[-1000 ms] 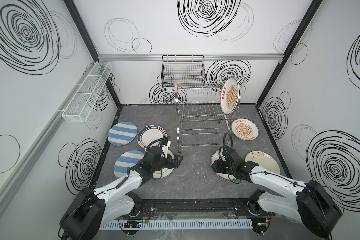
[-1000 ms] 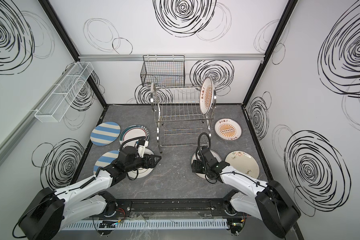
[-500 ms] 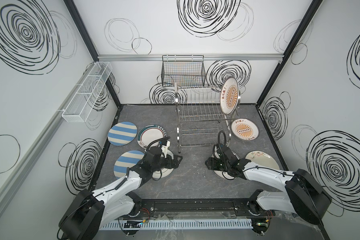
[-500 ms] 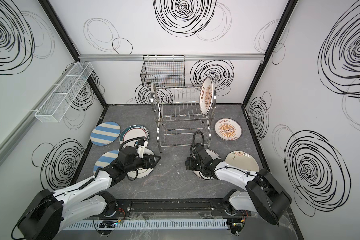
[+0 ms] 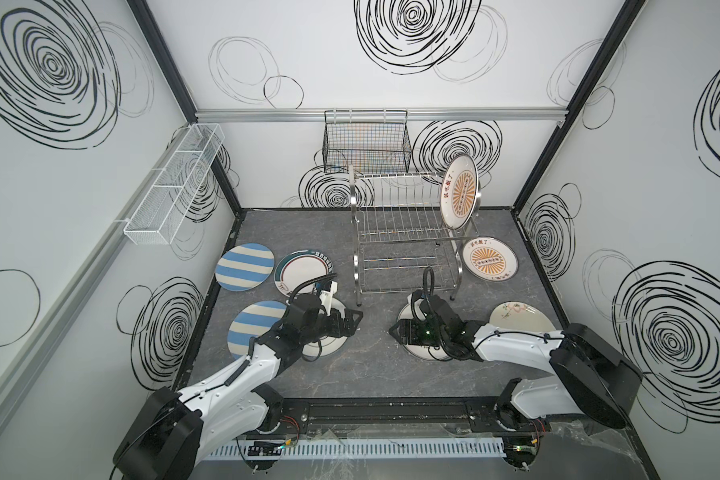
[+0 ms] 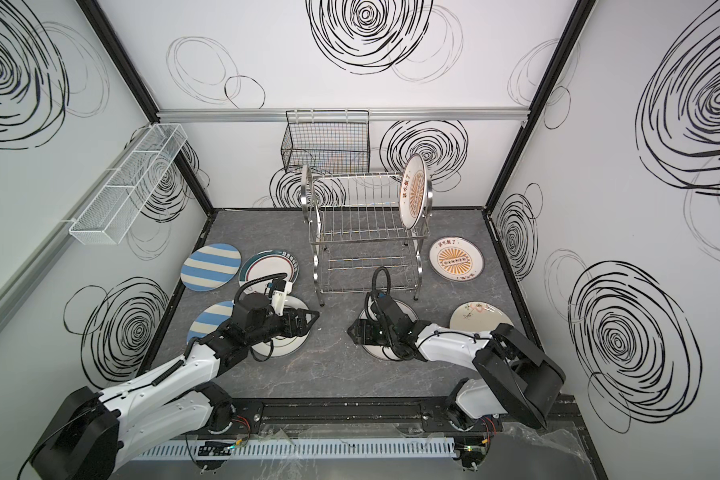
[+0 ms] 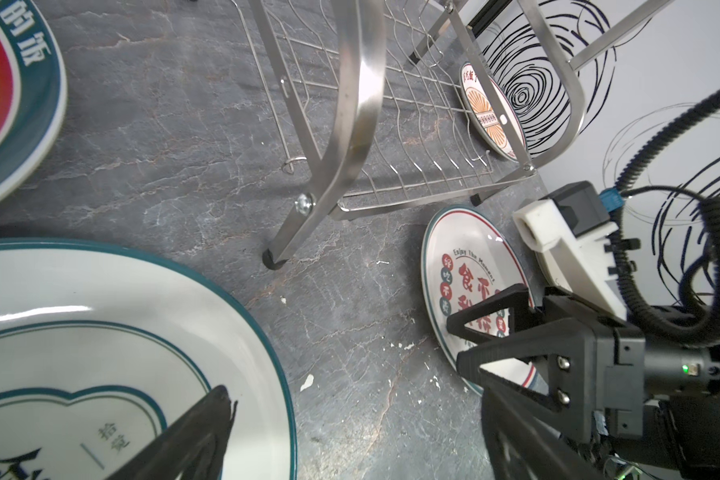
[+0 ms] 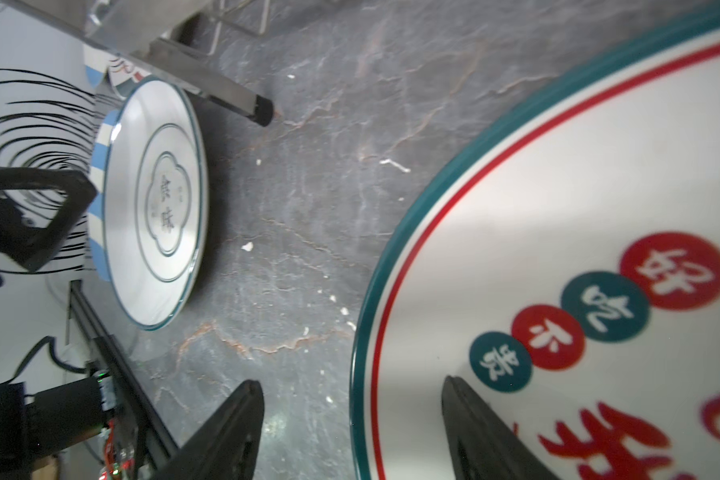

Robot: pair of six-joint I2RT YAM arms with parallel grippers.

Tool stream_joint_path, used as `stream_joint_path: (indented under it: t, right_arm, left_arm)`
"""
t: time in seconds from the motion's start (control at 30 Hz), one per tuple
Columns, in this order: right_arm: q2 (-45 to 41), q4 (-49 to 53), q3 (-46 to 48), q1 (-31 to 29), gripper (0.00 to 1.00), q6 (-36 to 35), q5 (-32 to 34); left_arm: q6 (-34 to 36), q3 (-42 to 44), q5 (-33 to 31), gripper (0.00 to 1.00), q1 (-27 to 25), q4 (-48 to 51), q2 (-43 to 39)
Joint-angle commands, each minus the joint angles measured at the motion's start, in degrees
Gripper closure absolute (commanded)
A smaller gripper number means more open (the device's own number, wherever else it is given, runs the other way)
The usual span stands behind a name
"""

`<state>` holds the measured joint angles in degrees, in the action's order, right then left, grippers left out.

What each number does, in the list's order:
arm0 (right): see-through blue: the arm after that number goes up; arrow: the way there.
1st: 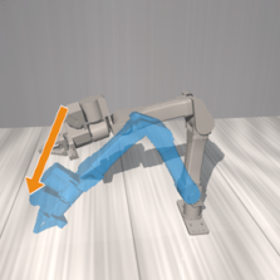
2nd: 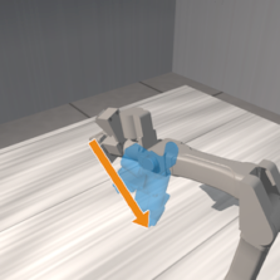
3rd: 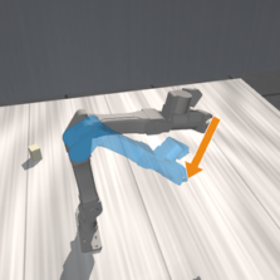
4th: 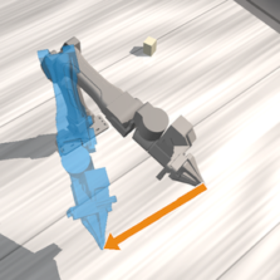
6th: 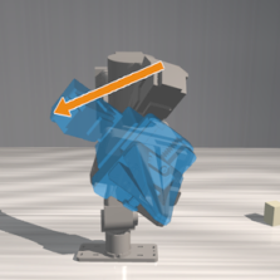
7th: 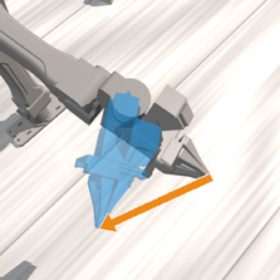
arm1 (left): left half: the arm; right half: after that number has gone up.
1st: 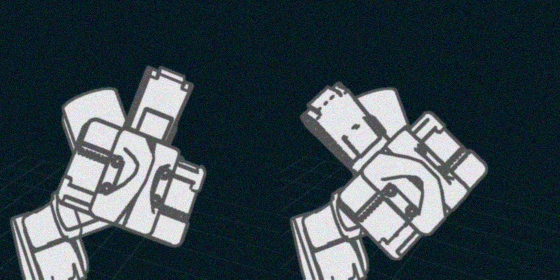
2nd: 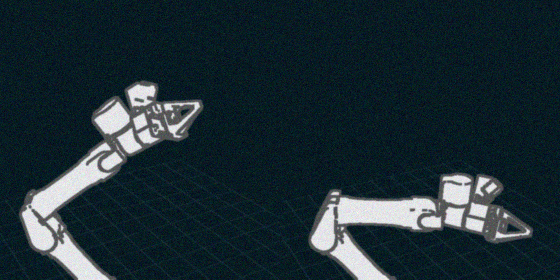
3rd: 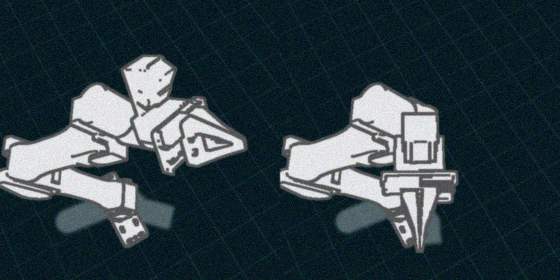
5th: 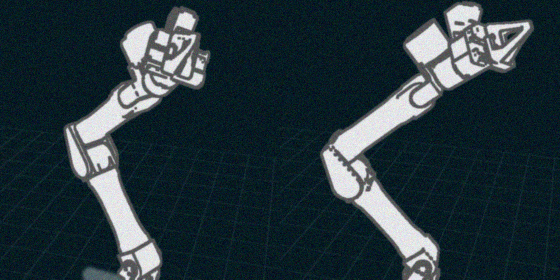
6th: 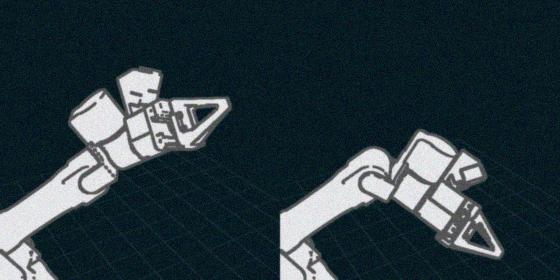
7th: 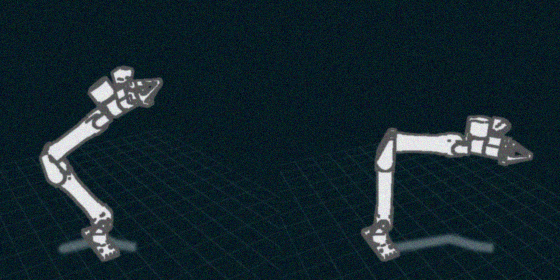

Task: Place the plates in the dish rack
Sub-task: 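Push the plate edge with the left gripper while right gripper pinches the rim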

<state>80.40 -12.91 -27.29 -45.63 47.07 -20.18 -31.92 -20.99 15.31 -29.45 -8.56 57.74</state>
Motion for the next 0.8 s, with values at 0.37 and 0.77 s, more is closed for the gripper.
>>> stream_joint_path:
  t: [0.37, 0.77]
  right_arm:
    - [-3.1, 9.2, -5.4, -3.9, 0.29, 1.5, 4.5]
    - [-31.2, 29.9, 6.1, 8.2, 0.32, 2.6, 14.3]
  left_arm:
    - [-0.3, 2.0, 0.9, 0.04, -1.8, -3.3, 0.7]
    - [-2.2, 2.0, 1.1, 0.04, -8.9, -12.2, 8.6]
